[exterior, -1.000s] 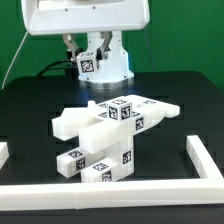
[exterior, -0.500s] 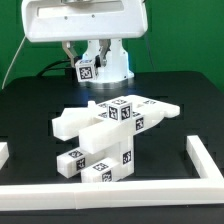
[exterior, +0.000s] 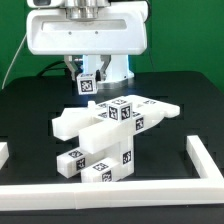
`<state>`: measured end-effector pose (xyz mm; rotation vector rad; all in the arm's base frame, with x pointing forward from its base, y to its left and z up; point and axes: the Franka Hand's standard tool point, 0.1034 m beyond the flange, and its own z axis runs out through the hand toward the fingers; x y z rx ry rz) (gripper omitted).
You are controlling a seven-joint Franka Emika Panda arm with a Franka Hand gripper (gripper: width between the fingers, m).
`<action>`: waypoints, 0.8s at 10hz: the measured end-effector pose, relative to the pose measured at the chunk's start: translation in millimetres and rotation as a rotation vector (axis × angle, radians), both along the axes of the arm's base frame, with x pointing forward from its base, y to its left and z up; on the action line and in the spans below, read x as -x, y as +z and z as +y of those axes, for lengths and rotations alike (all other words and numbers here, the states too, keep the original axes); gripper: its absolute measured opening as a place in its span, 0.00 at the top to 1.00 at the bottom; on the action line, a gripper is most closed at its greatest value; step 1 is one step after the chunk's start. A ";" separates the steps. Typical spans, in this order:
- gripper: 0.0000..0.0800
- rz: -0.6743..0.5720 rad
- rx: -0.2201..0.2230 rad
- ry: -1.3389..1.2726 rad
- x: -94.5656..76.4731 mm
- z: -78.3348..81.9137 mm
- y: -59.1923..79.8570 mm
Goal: Assemble chair
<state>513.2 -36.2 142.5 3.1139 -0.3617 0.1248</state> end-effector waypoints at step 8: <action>0.64 0.000 0.027 0.012 -0.7 0.5 -19.3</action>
Offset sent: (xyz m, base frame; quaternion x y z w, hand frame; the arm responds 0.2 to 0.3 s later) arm 0.0081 0.0002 -0.0104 0.0060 0.0114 -0.0001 0.9999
